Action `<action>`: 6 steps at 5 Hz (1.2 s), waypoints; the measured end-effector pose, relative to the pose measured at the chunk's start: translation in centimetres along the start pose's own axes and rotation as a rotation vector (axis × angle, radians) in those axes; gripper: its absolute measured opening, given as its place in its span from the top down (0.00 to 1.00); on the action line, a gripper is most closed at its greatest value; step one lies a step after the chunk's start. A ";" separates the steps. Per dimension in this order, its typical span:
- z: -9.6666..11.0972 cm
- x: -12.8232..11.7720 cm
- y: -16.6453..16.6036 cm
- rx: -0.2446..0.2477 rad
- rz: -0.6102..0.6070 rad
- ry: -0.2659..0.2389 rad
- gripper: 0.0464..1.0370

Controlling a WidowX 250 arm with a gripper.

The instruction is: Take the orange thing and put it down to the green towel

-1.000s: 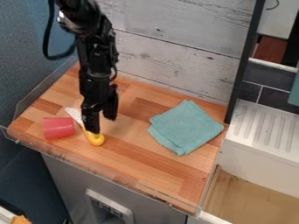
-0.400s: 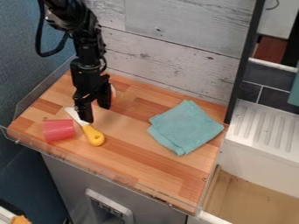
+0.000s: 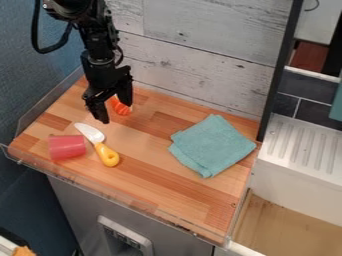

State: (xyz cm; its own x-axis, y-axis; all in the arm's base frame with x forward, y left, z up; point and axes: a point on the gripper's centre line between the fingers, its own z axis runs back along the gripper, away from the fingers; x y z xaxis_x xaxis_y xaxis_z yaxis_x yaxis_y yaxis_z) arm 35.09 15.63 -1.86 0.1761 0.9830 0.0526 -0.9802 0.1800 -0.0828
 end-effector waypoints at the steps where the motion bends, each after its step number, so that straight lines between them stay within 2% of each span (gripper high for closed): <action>1: 1.0 1.0 -1.1 -0.030 -0.015 -0.040 0.04; 4: -1.2 3.8 -3.4 -0.002 -0.025 -0.101 0.04; 6: -3.6 3.9 -3.8 0.005 -0.064 -0.081 0.04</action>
State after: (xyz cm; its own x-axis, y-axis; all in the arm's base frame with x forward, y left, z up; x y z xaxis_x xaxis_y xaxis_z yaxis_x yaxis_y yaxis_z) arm 39.86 18.87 -4.91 0.2306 0.9632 0.1377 -0.9677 0.2419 -0.0714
